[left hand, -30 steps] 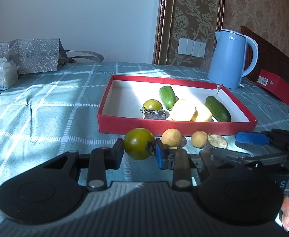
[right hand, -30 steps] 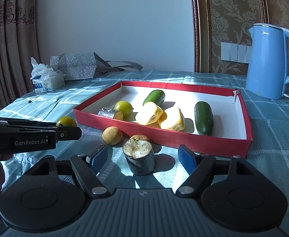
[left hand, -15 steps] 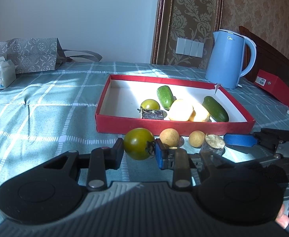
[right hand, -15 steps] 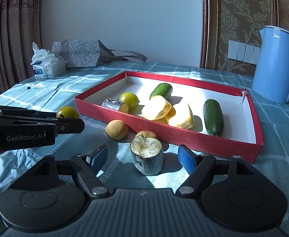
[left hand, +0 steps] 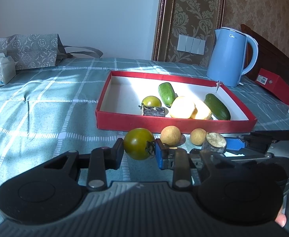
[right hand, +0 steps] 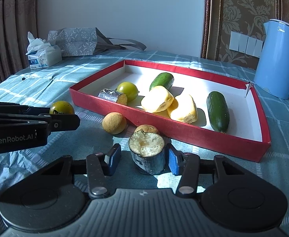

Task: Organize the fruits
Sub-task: 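Carry the green tomato toward the tray with the left gripper while the right gripper holds the eggplant slice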

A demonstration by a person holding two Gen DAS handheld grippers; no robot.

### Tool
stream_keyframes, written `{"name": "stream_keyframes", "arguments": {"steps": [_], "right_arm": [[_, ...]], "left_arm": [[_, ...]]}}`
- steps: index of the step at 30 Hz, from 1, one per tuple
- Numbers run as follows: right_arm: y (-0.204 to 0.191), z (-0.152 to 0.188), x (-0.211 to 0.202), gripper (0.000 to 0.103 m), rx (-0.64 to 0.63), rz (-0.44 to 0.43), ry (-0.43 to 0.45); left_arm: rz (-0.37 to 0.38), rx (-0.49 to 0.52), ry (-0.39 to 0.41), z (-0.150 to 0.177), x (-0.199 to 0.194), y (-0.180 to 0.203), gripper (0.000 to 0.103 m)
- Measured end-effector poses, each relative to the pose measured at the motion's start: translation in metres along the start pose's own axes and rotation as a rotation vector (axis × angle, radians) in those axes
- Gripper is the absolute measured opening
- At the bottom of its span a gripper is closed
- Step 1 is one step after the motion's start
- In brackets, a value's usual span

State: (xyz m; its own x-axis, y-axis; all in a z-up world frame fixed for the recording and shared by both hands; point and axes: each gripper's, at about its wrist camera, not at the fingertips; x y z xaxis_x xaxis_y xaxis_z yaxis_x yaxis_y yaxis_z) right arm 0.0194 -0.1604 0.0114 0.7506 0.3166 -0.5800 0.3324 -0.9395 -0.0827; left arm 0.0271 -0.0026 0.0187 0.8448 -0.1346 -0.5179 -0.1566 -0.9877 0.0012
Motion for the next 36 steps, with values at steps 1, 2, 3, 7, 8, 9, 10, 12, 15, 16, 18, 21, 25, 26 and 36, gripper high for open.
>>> {"name": "stream_keyframes", "arguments": {"steps": [1, 2, 3, 7, 8, 9, 10, 12, 15, 16, 18, 21, 25, 26, 36], "right_arm": [[-0.001, 0.0, 0.0, 0.036, -0.004, 0.004, 0.002], [-0.001, 0.0, 0.0, 0.036, -0.006, 0.007, 0.003], [-0.001, 0.0, 0.0, 0.036, -0.005, 0.006, 0.003], [-0.001, 0.0, 0.0, 0.036, -0.003, 0.005, 0.003], [-0.001, 0.0, -0.001, 0.036, -0.002, 0.004, 0.004], [-0.001, 0.0, -0.001, 0.036, 0.001, 0.004, 0.005], [0.0, 0.0, -0.001, 0.036, 0.004, 0.003, 0.006], [0.0, 0.001, -0.002, 0.036, 0.01, 0.001, 0.009], [0.002, 0.001, -0.003, 0.036, 0.021, -0.003, 0.013], [0.003, 0.001, -0.003, 0.036, 0.023, -0.004, 0.015], [0.004, 0.001, -0.005, 0.036, 0.032, -0.007, 0.02], [0.006, 0.002, -0.006, 0.036, 0.047, -0.008, 0.027], [0.009, 0.003, -0.009, 0.036, 0.056, -0.005, 0.038], [0.008, 0.003, -0.009, 0.036, 0.056, -0.004, 0.039], [0.011, 0.005, -0.017, 0.036, 0.066, 0.019, 0.078]], "left_arm": [[-0.001, -0.001, -0.001, 0.0, 0.0, 0.0, 0.03], [-0.001, -0.002, -0.003, 0.0, 0.001, 0.0, 0.03], [-0.002, -0.002, -0.005, 0.0, 0.001, 0.0, 0.03], [-0.003, 0.0, -0.016, 0.0, 0.003, -0.001, 0.03], [-0.002, -0.002, -0.015, 0.0, 0.003, -0.001, 0.03], [-0.003, -0.004, -0.013, 0.0, 0.003, -0.001, 0.03], [-0.003, -0.005, -0.014, 0.0, 0.003, -0.001, 0.03], [-0.001, -0.005, -0.017, 0.0, 0.003, -0.001, 0.03], [-0.002, -0.001, -0.016, 0.0, 0.003, -0.001, 0.03], [-0.001, 0.001, -0.017, 0.0, 0.003, 0.0, 0.03], [-0.002, 0.001, -0.016, 0.0, 0.003, 0.0, 0.03], [-0.002, 0.001, -0.019, 0.0, 0.004, 0.0, 0.03], [-0.003, 0.003, -0.019, 0.0, 0.004, 0.0, 0.03], [-0.003, 0.004, -0.019, 0.0, 0.004, 0.0, 0.03], [-0.013, 0.005, -0.022, 0.0, 0.004, 0.0, 0.03]]}}
Point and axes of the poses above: each gripper's, at about its wrist camera, not at the fingertips, and x roughly the way its jaws point, y to its right, z to its underside, and after that the axes turned 11 degrees about -z, right-handed
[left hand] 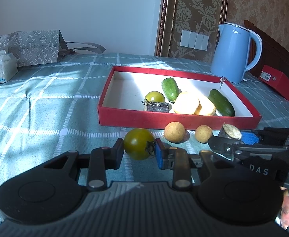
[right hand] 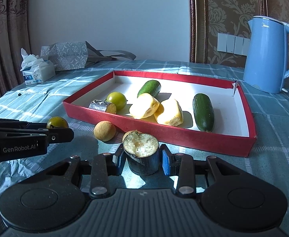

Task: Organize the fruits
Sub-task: 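Carry the green tomato toward the tray with the left gripper while the right gripper holds the eggplant slice, then lower the green tomato into the tray and open the left gripper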

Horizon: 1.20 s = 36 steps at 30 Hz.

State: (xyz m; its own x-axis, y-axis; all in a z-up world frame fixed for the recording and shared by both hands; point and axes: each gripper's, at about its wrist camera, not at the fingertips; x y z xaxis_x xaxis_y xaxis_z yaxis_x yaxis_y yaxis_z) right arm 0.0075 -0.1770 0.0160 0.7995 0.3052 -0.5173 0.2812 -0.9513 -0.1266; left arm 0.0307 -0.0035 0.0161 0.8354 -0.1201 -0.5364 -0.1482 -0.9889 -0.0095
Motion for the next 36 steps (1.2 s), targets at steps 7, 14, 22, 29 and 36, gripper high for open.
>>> {"name": "stream_keyframes", "arguments": {"steps": [7, 14, 22, 29, 36], "right_arm": [[0.007, 0.0, -0.005, 0.036, 0.023, 0.014, 0.025], [0.008, 0.0, -0.007, 0.036, 0.028, 0.011, 0.036], [0.011, 0.0, -0.006, 0.036, 0.034, 0.0, 0.03], [0.01, 0.001, -0.005, 0.036, 0.037, -0.01, 0.022], [0.012, 0.0, -0.006, 0.036, 0.036, 0.0, 0.033]], "left_arm": [[0.04, 0.017, 0.032, -0.021, -0.007, 0.004, 0.03], [0.001, 0.02, 0.052, -0.072, 0.027, 0.007, 0.03], [-0.037, 0.012, -0.025, -0.101, 0.095, 0.015, 0.03], [-0.087, 0.029, -0.028, -0.098, 0.121, 0.019, 0.049], [-0.13, -0.014, 0.086, -0.092, 0.078, 0.002, 0.072]]}}
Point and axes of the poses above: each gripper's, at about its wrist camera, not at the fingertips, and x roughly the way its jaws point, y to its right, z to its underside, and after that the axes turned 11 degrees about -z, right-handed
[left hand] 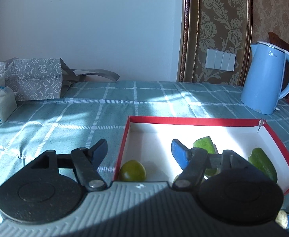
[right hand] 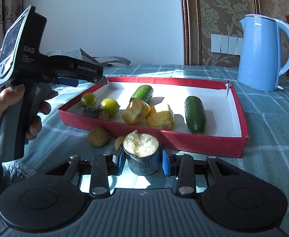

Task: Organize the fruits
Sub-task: 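Lower the green tomato into the tray and open the left gripper, then lower the eggplant slice into the tray and open the right gripper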

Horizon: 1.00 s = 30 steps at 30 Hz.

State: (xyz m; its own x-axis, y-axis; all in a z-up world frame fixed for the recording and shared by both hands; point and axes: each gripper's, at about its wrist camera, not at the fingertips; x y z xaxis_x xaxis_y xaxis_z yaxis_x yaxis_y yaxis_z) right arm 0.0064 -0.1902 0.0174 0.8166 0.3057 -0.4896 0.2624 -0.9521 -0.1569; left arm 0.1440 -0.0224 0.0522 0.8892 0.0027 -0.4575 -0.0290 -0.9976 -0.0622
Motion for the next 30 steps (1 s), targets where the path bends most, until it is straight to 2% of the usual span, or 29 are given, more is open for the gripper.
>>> {"name": "stream_keyframes", "arguments": {"steps": [1, 5, 10, 12, 16, 20, 26, 30], "right_arm": [[0.0, 0.0, -0.001, 0.036, 0.0, 0.003, 0.001], [-0.001, 0.0, -0.002, 0.036, -0.001, 0.007, 0.008], [0.001, 0.0, -0.003, 0.036, 0.002, 0.021, 0.013], [0.002, 0.0, -0.004, 0.036, 0.007, 0.028, 0.023], [0.006, -0.004, -0.011, 0.036, 0.023, 0.049, 0.062], [0.007, -0.017, -0.019, 0.036, 0.002, 0.079, 0.111], [0.017, -0.059, 0.013, 0.036, -0.051, 0.126, 0.08], [0.037, -0.081, 0.049, 0.036, -0.005, 0.129, 0.02]], "left_arm": [[-0.006, -0.003, 0.017, 0.002, -0.009, -0.004, 0.075], [0.011, -0.023, 0.061, 0.018, -0.047, -0.019, 0.078], [0.07, -0.028, 0.024, 0.042, -0.067, -0.024, 0.081], [0.092, -0.006, -0.001, 0.051, -0.071, -0.019, 0.082], [0.12, 0.043, 0.009, 0.062, -0.081, -0.012, 0.09], [0.114, 0.098, 0.017, 0.068, -0.082, -0.003, 0.092], [0.114, 0.098, 0.008, 0.07, -0.081, -0.003, 0.093], [0.108, 0.088, -0.013, 0.07, -0.076, -0.005, 0.093]]}}
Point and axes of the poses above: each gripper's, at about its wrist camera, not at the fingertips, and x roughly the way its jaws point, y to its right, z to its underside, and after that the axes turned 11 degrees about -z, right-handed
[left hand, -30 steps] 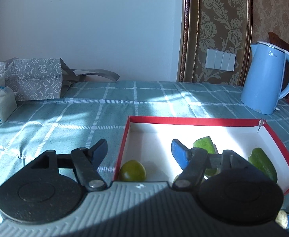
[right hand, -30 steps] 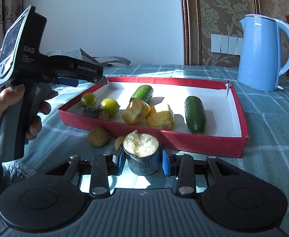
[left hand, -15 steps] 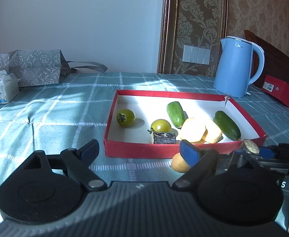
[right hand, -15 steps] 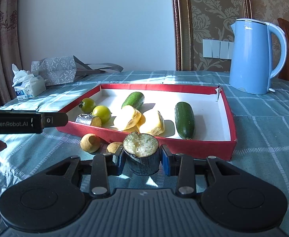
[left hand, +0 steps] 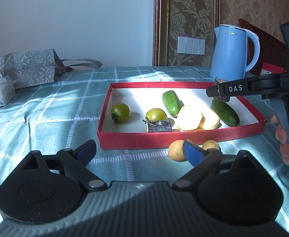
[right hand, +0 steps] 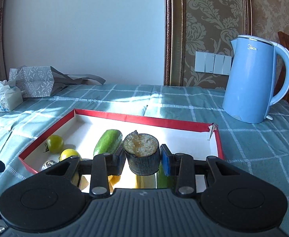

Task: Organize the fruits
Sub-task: 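Lower the eggplant slice into the tray and open the right gripper, then move the right gripper onto the brown kiwi and close it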

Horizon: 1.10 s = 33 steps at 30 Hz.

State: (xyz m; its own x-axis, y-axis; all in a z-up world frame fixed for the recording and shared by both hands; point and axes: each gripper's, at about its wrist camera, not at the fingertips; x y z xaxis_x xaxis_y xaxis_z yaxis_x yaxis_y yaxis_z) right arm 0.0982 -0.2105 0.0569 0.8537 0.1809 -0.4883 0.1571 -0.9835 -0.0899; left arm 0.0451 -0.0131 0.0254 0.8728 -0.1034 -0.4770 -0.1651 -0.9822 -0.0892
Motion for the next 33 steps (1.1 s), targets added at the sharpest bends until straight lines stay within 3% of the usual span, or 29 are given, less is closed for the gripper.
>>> {"name": "stream_keyframes", "arguments": {"steps": [8, 10, 15, 20, 24, 33], "right_arm": [[0.024, -0.017, 0.053, 0.036, 0.119, -0.044, -0.089], [0.027, -0.016, 0.055, 0.039, 0.138, -0.036, -0.074], [0.029, -0.012, 0.016, 0.058, 0.174, -0.058, 0.045], [0.031, 0.016, -0.038, 0.059, 0.213, -0.087, 0.133], [0.013, 0.044, -0.062, 0.059, 0.129, -0.107, 0.107], [-0.047, 0.07, -0.051, 0.055, -0.147, -0.093, 0.008]], "left_arm": [[0.009, 0.013, -0.001, 0.0, 0.001, 0.002, 0.094], [0.008, 0.015, -0.002, 0.001, 0.001, 0.002, 0.094], [0.011, 0.01, -0.007, 0.001, 0.002, 0.001, 0.094], [-0.002, -0.001, -0.012, 0.002, 0.003, 0.001, 0.094], [-0.019, -0.023, -0.029, 0.001, 0.007, -0.002, 0.094], [-0.048, -0.012, -0.039, 0.003, 0.01, -0.001, 0.094]]}}
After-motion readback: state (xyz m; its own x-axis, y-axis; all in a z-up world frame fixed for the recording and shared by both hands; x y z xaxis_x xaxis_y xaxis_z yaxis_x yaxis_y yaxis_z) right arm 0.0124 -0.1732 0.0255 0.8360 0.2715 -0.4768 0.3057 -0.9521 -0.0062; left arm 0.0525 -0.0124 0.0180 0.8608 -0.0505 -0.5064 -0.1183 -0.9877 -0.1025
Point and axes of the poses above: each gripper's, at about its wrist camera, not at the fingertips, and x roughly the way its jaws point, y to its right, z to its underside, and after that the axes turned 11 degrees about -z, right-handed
